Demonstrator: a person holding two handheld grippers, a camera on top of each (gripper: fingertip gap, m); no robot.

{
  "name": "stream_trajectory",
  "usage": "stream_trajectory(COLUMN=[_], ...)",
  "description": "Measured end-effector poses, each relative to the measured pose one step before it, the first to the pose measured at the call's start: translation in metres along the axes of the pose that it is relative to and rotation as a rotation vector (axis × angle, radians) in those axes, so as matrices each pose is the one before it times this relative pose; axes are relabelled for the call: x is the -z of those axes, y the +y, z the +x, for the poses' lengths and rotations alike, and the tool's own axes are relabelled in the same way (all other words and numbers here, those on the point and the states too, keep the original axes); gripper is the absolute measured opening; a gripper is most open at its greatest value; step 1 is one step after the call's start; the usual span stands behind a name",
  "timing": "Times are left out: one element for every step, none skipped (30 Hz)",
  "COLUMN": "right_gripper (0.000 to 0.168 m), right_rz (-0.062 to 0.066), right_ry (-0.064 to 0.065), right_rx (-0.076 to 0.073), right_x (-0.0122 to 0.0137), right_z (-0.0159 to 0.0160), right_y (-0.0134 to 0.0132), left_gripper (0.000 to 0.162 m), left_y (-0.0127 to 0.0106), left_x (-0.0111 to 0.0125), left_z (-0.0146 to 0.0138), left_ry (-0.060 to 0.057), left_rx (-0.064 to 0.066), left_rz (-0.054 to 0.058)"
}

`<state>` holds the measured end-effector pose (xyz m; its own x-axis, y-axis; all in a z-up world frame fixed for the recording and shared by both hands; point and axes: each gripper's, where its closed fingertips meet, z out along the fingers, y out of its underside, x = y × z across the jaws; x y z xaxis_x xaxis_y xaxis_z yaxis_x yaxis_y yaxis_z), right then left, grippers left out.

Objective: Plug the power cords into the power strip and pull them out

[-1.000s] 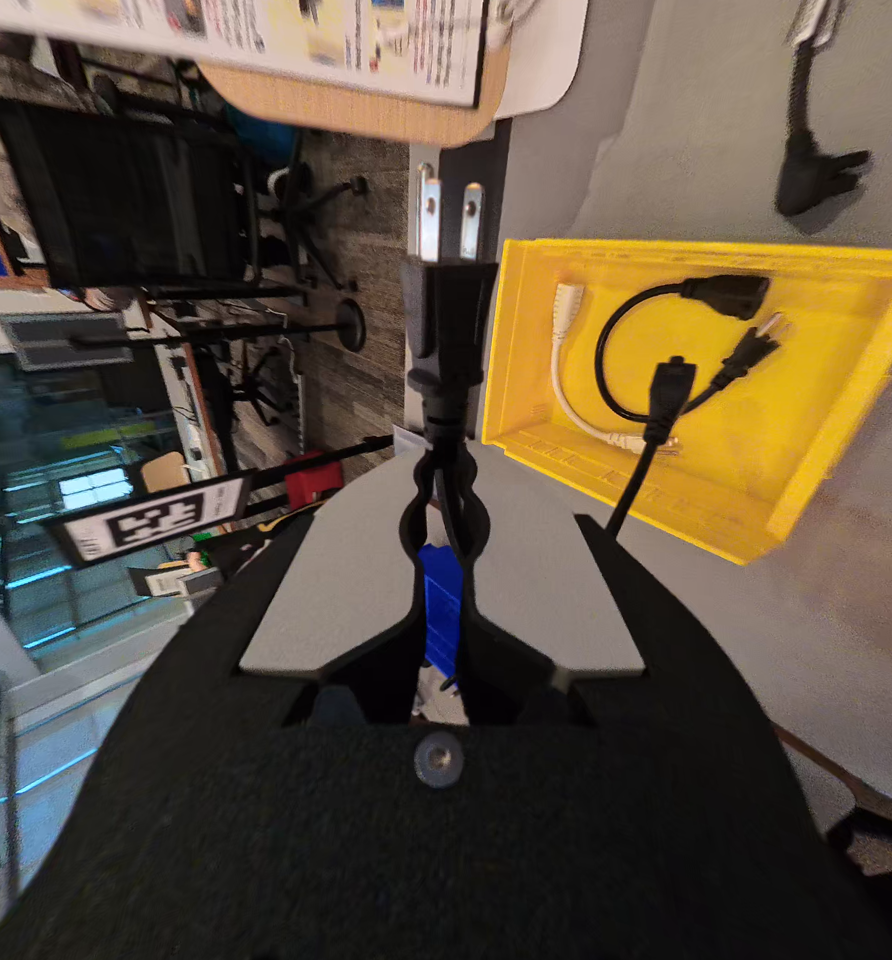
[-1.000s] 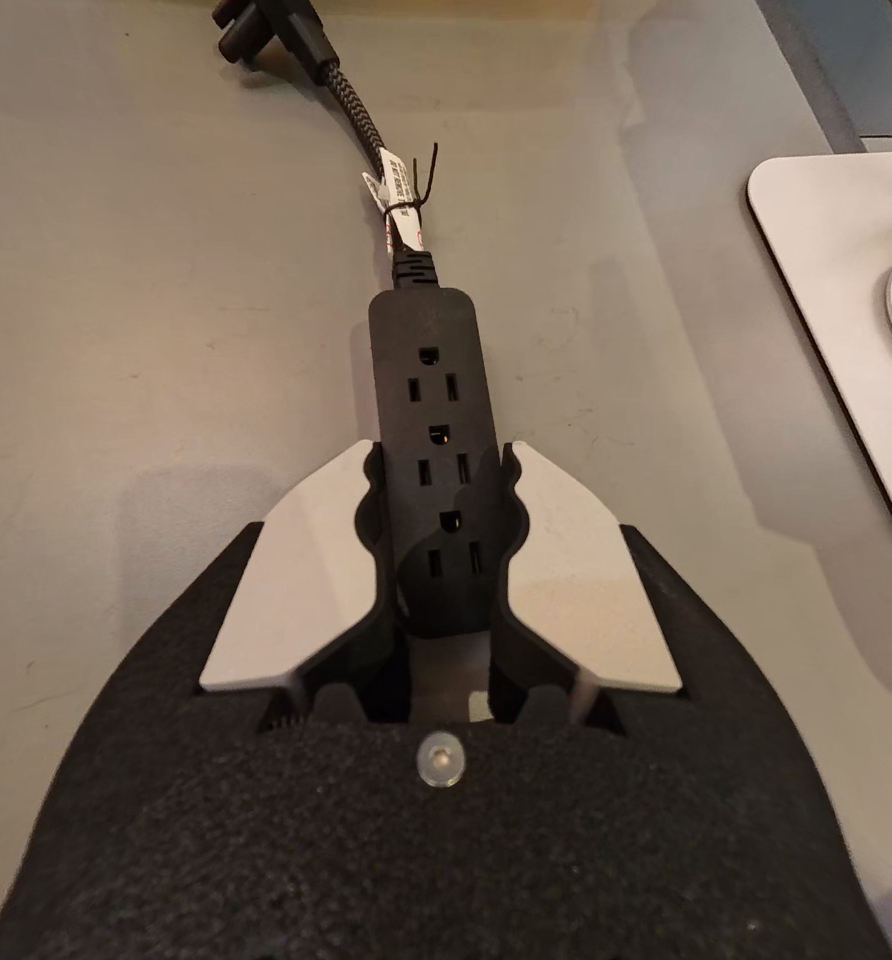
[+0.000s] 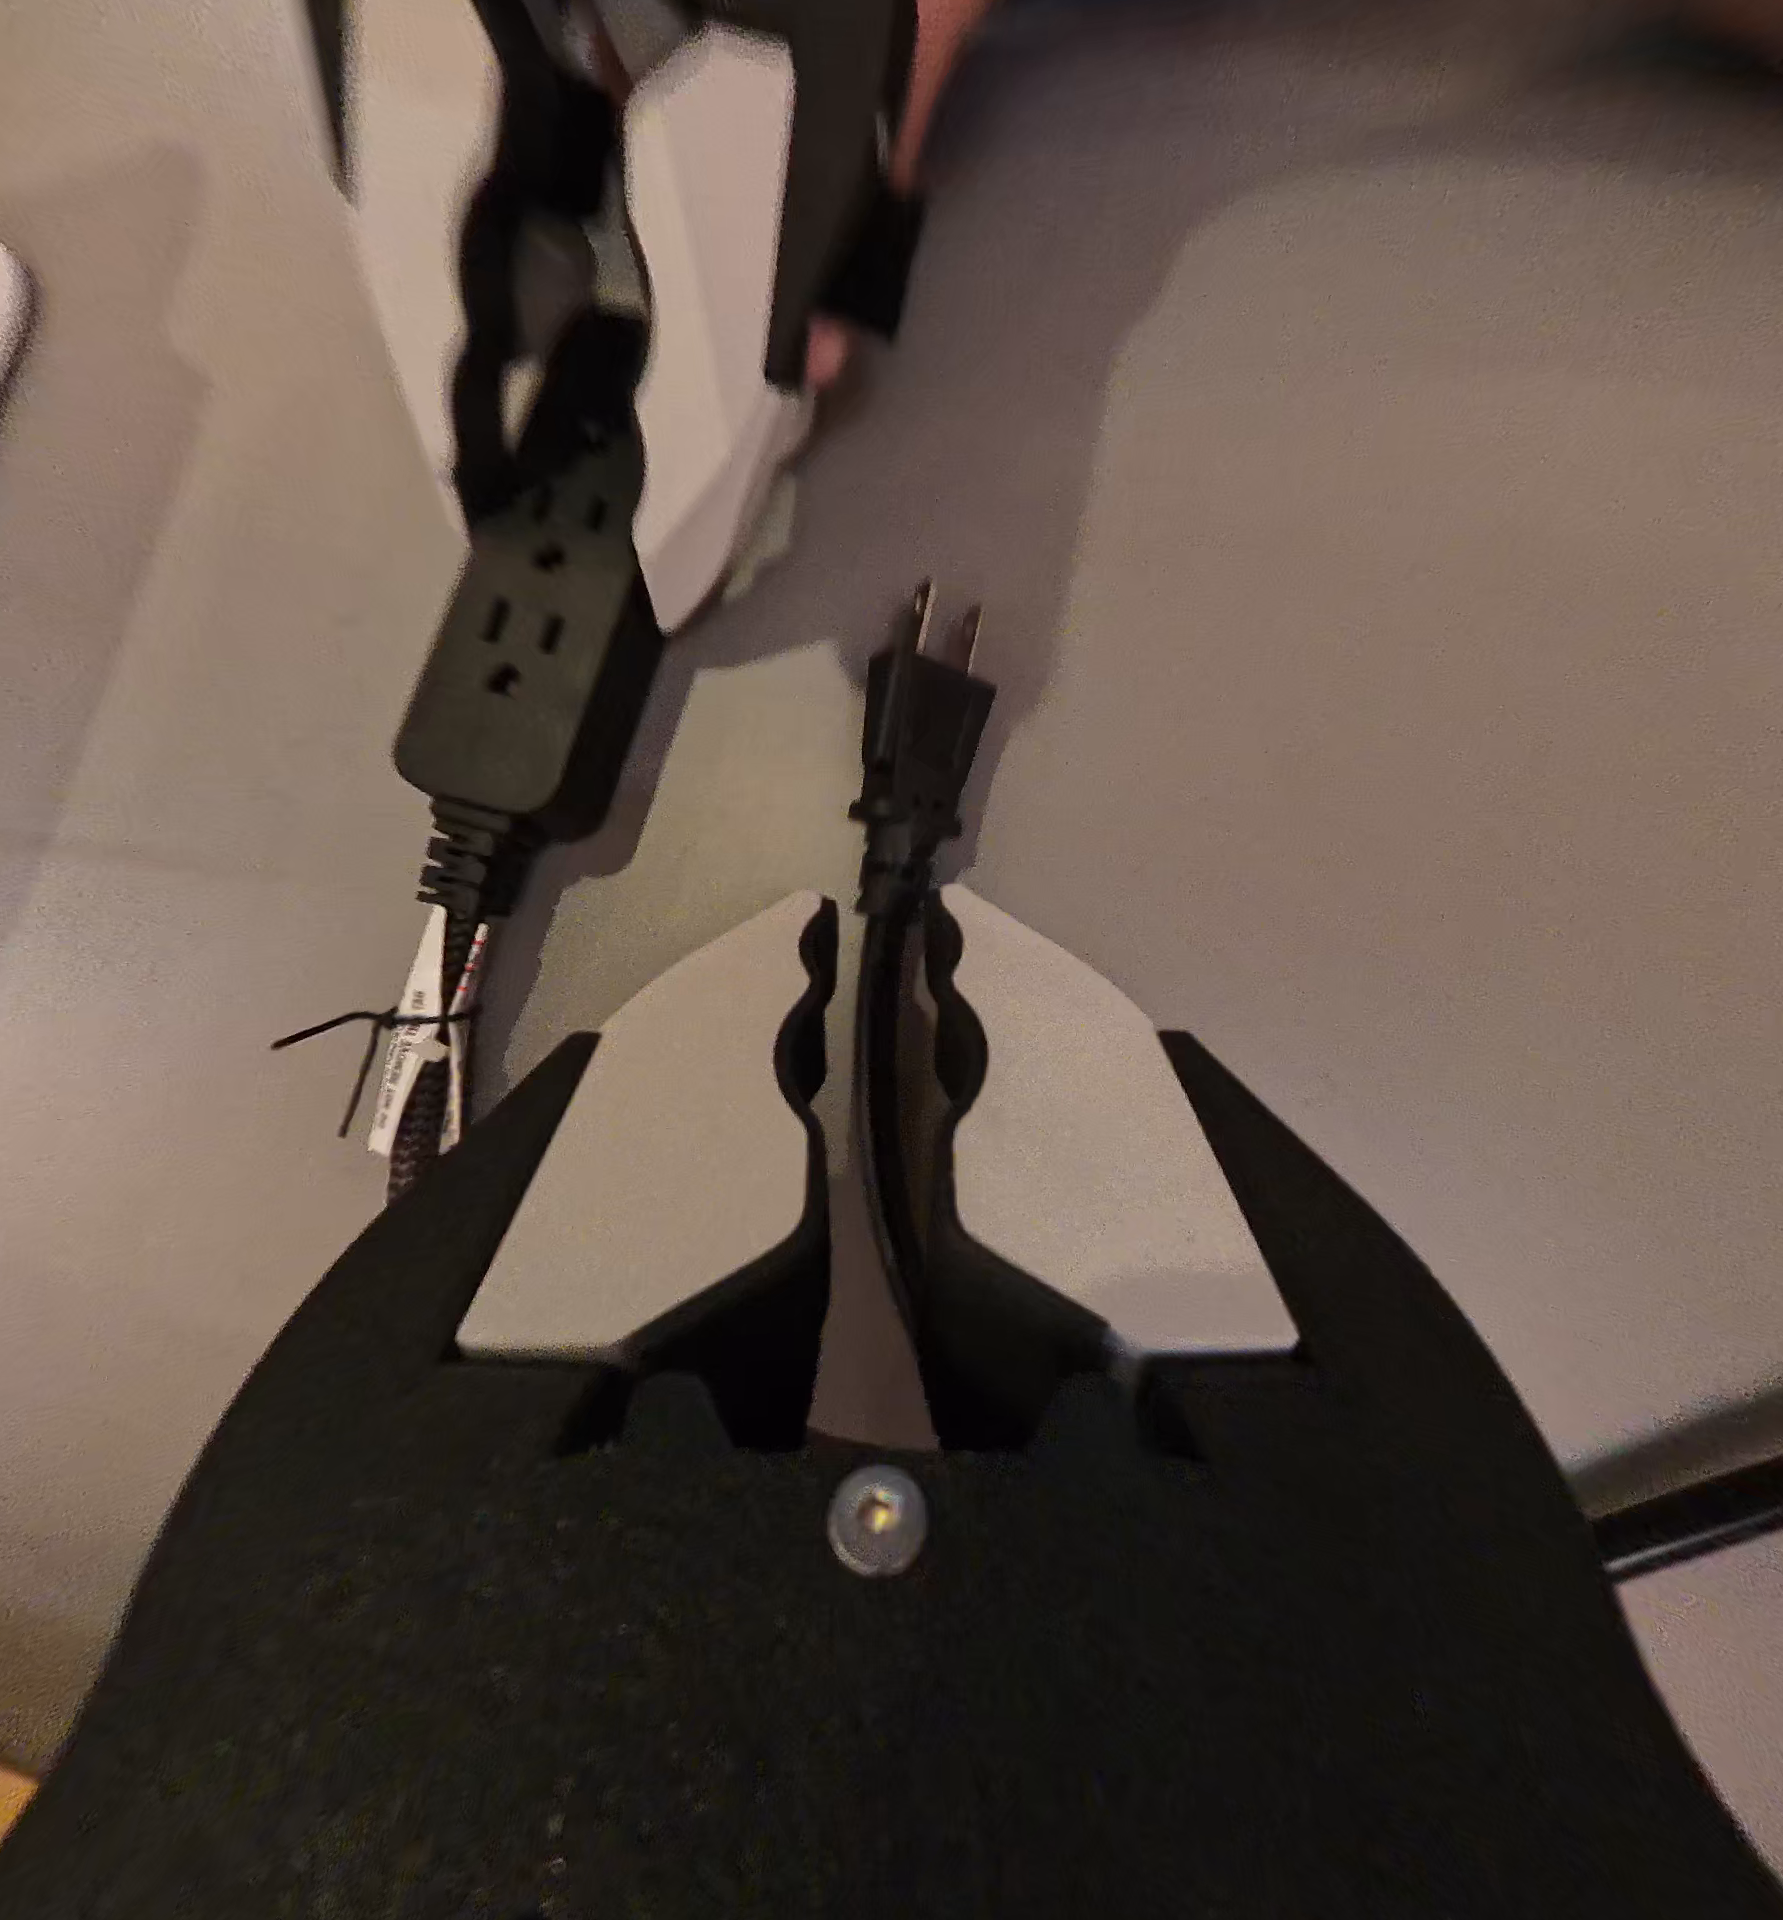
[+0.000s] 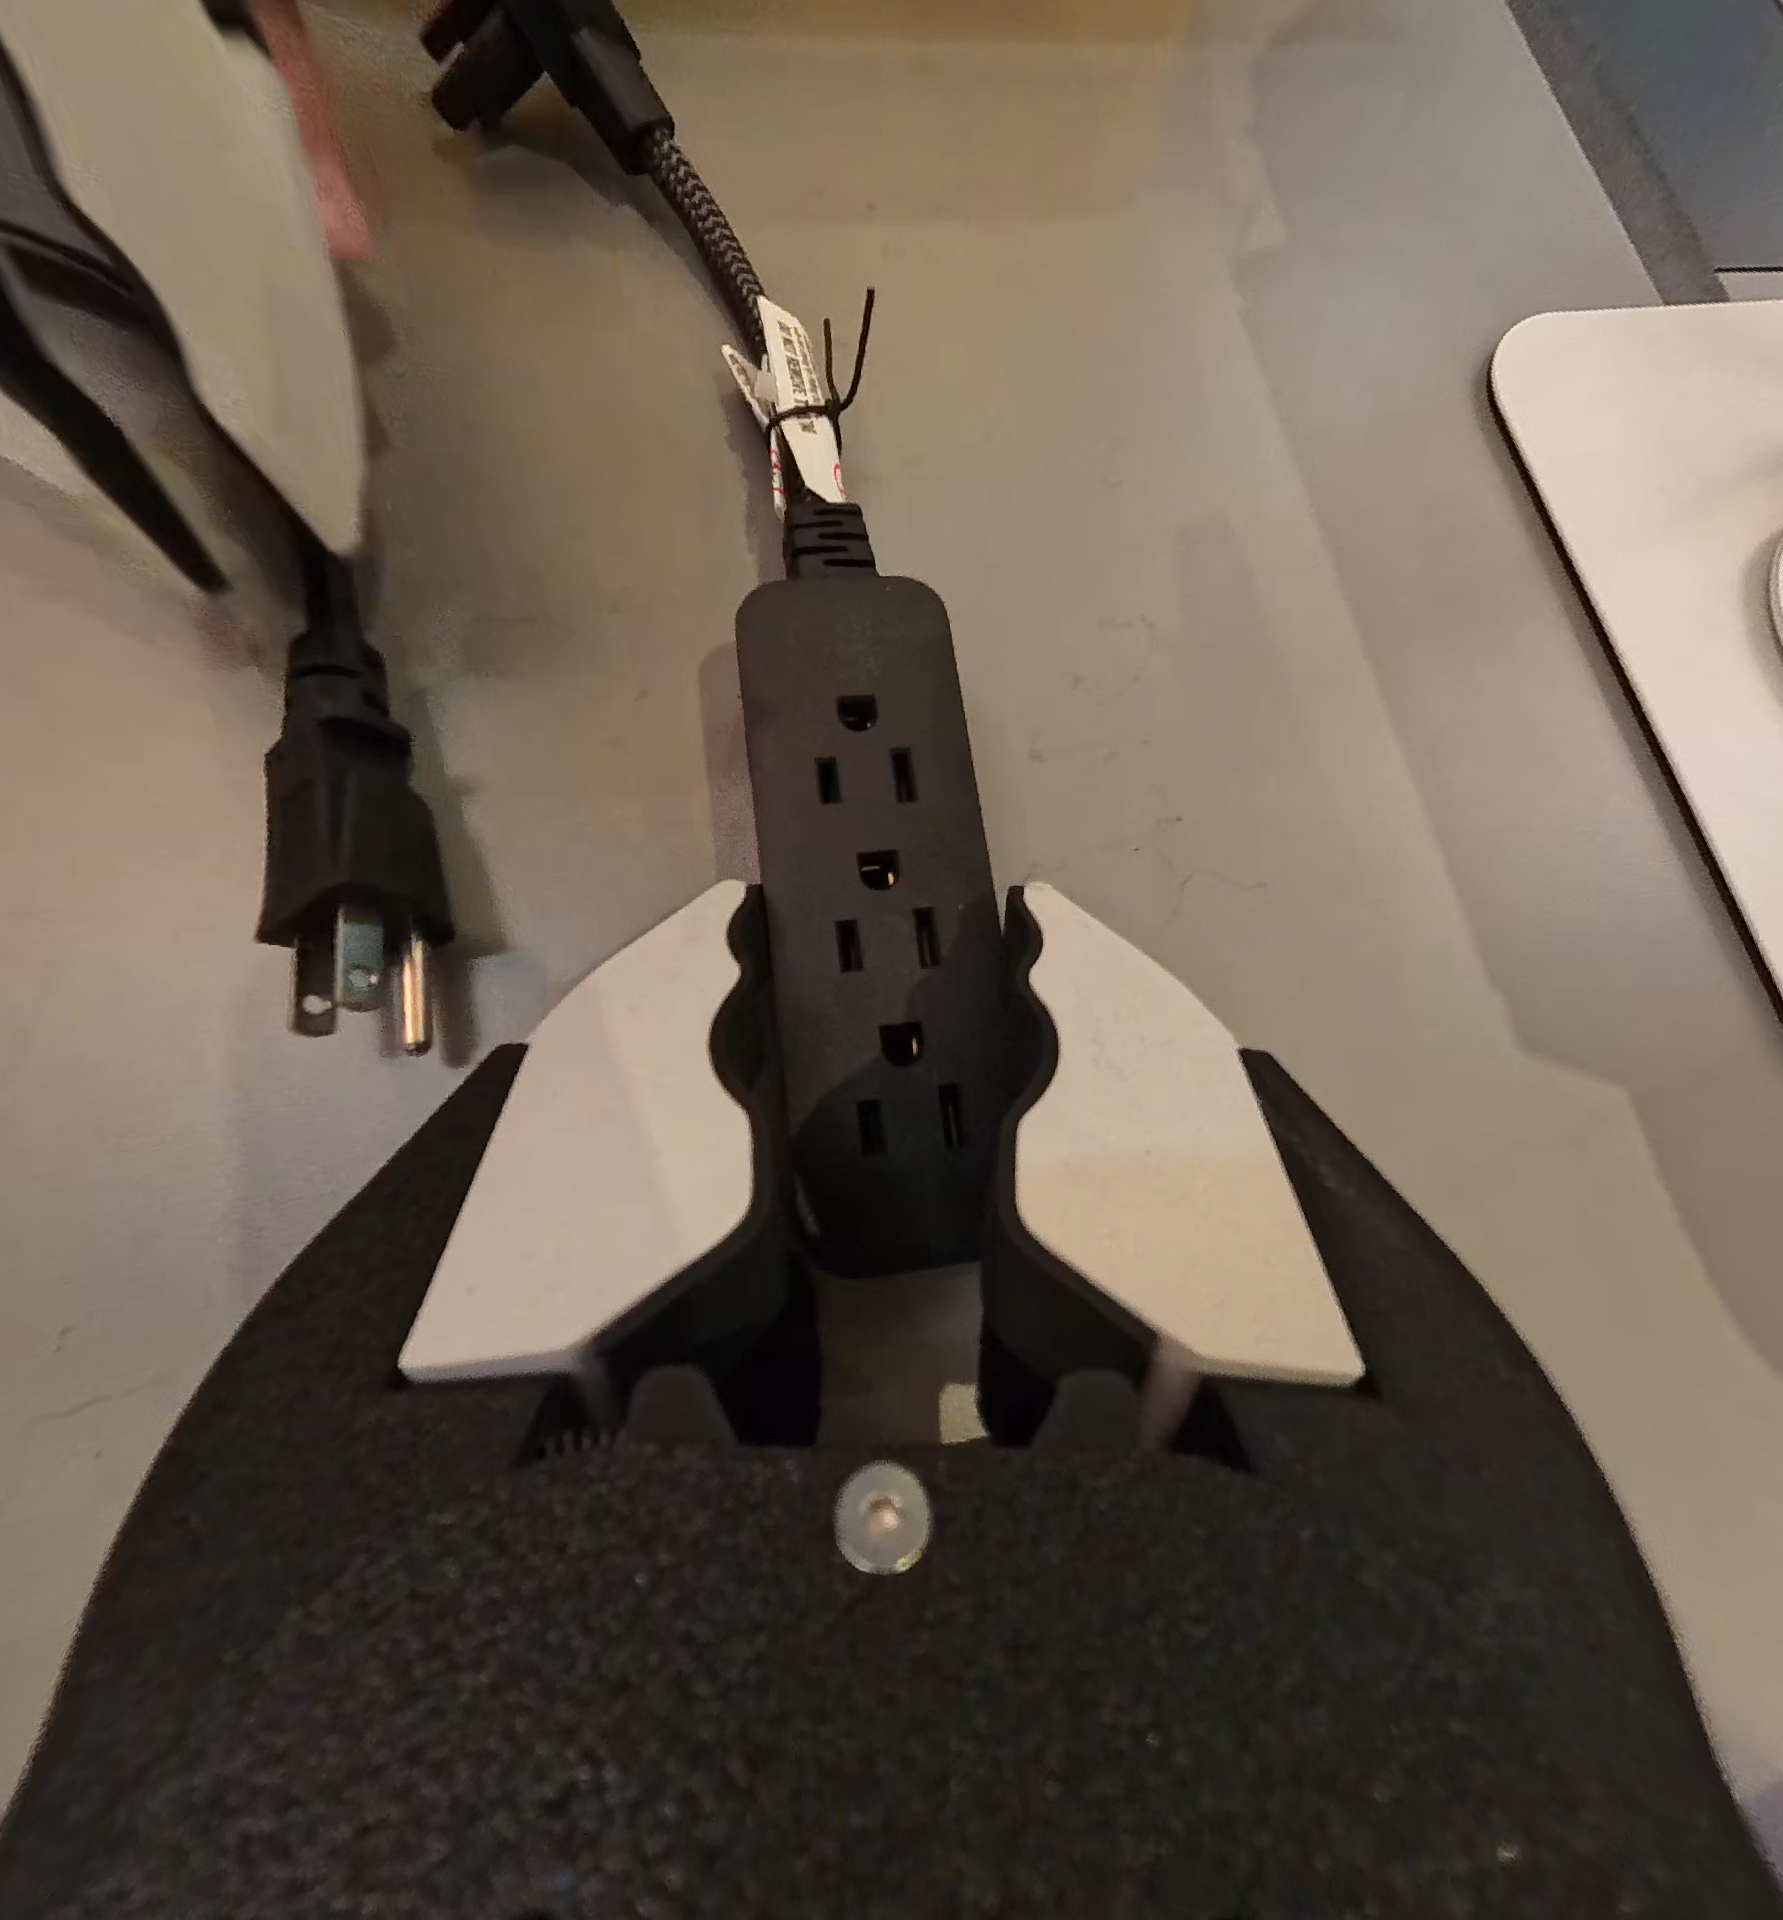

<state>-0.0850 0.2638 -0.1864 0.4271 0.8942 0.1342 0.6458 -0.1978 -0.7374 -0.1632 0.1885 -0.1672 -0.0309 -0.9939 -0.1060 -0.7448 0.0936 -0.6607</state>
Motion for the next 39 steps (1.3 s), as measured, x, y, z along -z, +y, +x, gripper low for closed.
stream_trajectory(right_gripper=[0.044, 0.044, 0.044, 0.044, 0.044, 0.044, 0.044, 0.044, 0.044, 0.044, 0.044, 0.044, 0.044, 0.044, 0.044, 0.044, 0.044, 0.044, 0.045, 0.045, 0.045, 0.044, 0.045, 0.045, 0.045, 0.045, 0.045, 0.044, 0.044, 0.044, 0.044, 0.045, 0.044, 0.044, 0.044, 0.044, 0.044, 0.044, 0.044], right_rz=[0.0000, 0.0000, 0.0000, 0.0000, 0.0001, 0.0002, 0.0001, 0.0001, 0.0001, 0.0002, 0.0001, 0.0000, -0.0001, 0.0000, 0.0000, 0.0000, 0.0000, 0.0000, 0.0000, 0.0000, 0.0000, 0.0000, 0.0000, 0.0000, -0.0001, 0.0000, 0.0000, 0.0000, 0.0000, 0.0000, 0.0000, 0.0000, 0.0000, -0.0001, 0.0000, 0.0000, -0.0001, 0.0000, 0.0000], right_ry=[-0.0004, -0.0006, -0.0005, -0.0008, -0.0006, -0.0007, -0.0012, -0.0004, 0.0001, 0.0008, 0.0007, -0.0005, -0.0009, -0.0007, -0.0003, 0.0000, -0.0003, 0.0000, -0.0002, -0.0005, -0.0003, -0.0001, 0.0001, -0.0001, 0.0000, 0.0001, 0.0002, 0.0009, 0.0008, 0.0006, 0.0005, 0.0001, 0.0001, -0.0005, -0.0003, 0.0000, -0.0001, 0.0000, -0.0001], right_rx=[-0.0005, -0.0008, -0.0006, -0.0010, -0.0006, -0.0006, -0.0012, -0.0003, 0.0001, 0.0009, 0.0008, -0.0005, -0.0010, -0.0008, -0.0003, 0.0000, -0.0003, 0.0000, -0.0002, -0.0006, -0.0003, -0.0001, 0.0001, -0.0001, 0.0000, 0.0002, 0.0002, 0.0008, 0.0009, 0.0006, 0.0006, 0.0001, 0.0002, -0.0005, -0.0004, 0.0000, -0.0001, 0.0001, -0.0001], right_x=[0.00013, -0.00004, 0.00002, -0.00001, -0.00005, 0.00001, -0.00002, 0.00000, -0.00001, 0.00007, 0.00001, 0.00002, -0.00008, 0.00003, 0.00000, 0.00006, 0.00000, 0.00000, -0.00004, -0.00004, 0.00006, 0.00000, 0.00000, 0.00000, -0.00006, 0.00000, -0.00007, 0.00008, -0.00003, 0.00004, -0.00002, 0.00004, -0.00006, 0.00003, -0.00004, 0.00006, -0.00006, 0.00000, -0.00004], right_z=[-0.00003, -0.00004, 0.00002, 0.00005, -0.00003, -0.00001, -0.00002, -0.00007, 0.00002, -0.00001, -0.00008, 0.00003, -0.00001, -0.00002, -0.00006, 0.00004, -0.00006, 0.00000, 0.00004, -0.00003, -0.00002, -0.00001, 0.00002, -0.00002, -0.00001, 0.00003, 0.00000, -0.00001, 0.00004, 0.00002, -0.00002, -0.00007, 0.00001, 0.00000, 0.00002, 0.00004, -0.00006, 0.00001, 0.00006], right_y=[-0.00001, -0.00002, 0.00004, 0.00003, -0.00003, 0.00002, 0.00002, -0.00001, -0.00001, 0.00002, -0.00004, 0.00004, -0.00003, 0.00005, 0.00000, 0.00006, 0.00000, 0.00000, -0.00001, -0.00002, 0.00007, 0.00000, 0.00000, 0.00000, 0.00008, 0.00000, -0.00007, 0.00004, -0.00005, 0.00002, -0.00004, 0.00002, 0.00008, -0.00009, -0.00002, 0.00007, -0.00005, 0.00001, -0.00002], left_gripper=[0.017, 0.019, 0.020, 0.020, 0.020, 0.021, 0.024, 0.026, 0.028, 0.029, 0.030, 0.030, 0.032, 0.030, 0.021, 0.018, 0.012, 0.011, 0.011, 0.011, 0.011, 0.011, 0.011, 0.011, 0.010, 0.009, 0.008, 0.008, 0.008, 0.007, 0.006, 0.000, 0.000, 0.000, 0.000, 0.000, 0.000, 0.000, 0.000], left_y=[-0.00820, -0.00791, -0.00565, -0.00191, 0.00185, 0.00432, 0.00511, 0.00434, 0.00283, 0.00176, 0.00129, 0.00145, 0.00270, 0.00334, 0.00048, -0.00075, -0.00040, -0.00029, 0.00071, 0.00019, -0.00017, 0.00018, 0.00016, -0.00012, -0.00017, -0.00015, -0.00018, -0.00026, -0.00029, -0.00009, -0.00031, -0.00114, 0.00011, 0.00067, 0.00034, 0.00029, 0.00043, 0.00040, -0.00035], left_x=[0.00875, 0.00838, 0.00644, 0.00349, 0.00048, -0.00205, -0.00394, -0.00499, -0.00528, -0.00505, -0.00481, -0.00496, -0.00493, -0.00477, -0.00288, -0.00125, -0.00042, -0.00066, -0.00165, -0.00178, -0.00100, -0.00056, -0.00007, 0.00011, 0.00020, 0.00036, 0.00039, 0.00018, 0.00021, 0.00004, 0.00030, 0.00117, 0.00087, 0.00096, 0.00186, 0.00276, 0.00329, 0.00379, 0.00454], left_z=[0.00241, 0.00231, 0.00206, 0.00137, -0.00021, -0.00131, -0.00154, -0.00151, -0.00154, -0.00067, -0.00041, 0.00023, 0.00168, 0.00274, 0.00257, 0.00289, 0.00221, -0.00015, -0.00187, -0.00166, -0.00163, -0.00081, -0.00029, -0.00029, -0.00023, -0.00041, -0.00030, -0.00002, 0.00013, -0.00001, -0.00022, -0.00094, 0.00035, 0.00129, 0.00162, -0.00078, -0.00261, -0.00190, -0.00308], left_ry=[-0.0093, -0.0139, -0.0152, -0.0153, -0.0193, -0.0191, -0.0149, -0.0124, -0.0148, -0.0113, -0.0116, -0.0095, 0.0019, 0.0128, 0.0162, 0.0186, 0.0075, -0.0100, -0.0113, -0.0058, -0.0037, 0.0030, -0.0002, -0.0080, -0.0124, -0.0115, -0.0048, 0.0000, 0.0021, 0.0012, -0.0013, -0.0011, 0.0159, 0.0254, 0.0199, -0.0057, -0.0206, -0.0152, -0.0180], left_rx=[0.0305, 0.0182, 0.0007, -0.0151, -0.0239, -0.0245, -0.0218, -0.0244, -0.0294, -0.0403, -0.0443, -0.0412, -0.0363, -0.0310, -0.0255, -0.0246, -0.0315, -0.0416, -0.0220, 0.0052, 0.0156, 0.0220, 0.0157, 0.0077, 0.0048, 0.0055, 0.0041, 0.0029, 0.0019, 0.0027, 0.0057, 0.0187, 0.0426, 0.0450, 0.0217, -0.0039, -0.0146, -0.0152, -0.0137], left_rz=[0.0813, 0.0773, 0.0640, 0.0387, 0.0141, -0.0013, -0.0074, -0.0078, -0.0022, -0.0006, -0.0036, -0.0114, -0.0243, -0.0321, -0.0158, -0.0018, 0.0070, 0.0042, -0.0137, -0.0091, 0.0010, 0.0001, 0.0002, 0.0012, 0.0032, 0.0041, 0.0052, 0.0040, 0.0032, 0.0011, -0.0001, 0.0046, -0.0066, -0.0120, -0.0113, -0.0146, -0.0195, -0.0224, -0.0176])
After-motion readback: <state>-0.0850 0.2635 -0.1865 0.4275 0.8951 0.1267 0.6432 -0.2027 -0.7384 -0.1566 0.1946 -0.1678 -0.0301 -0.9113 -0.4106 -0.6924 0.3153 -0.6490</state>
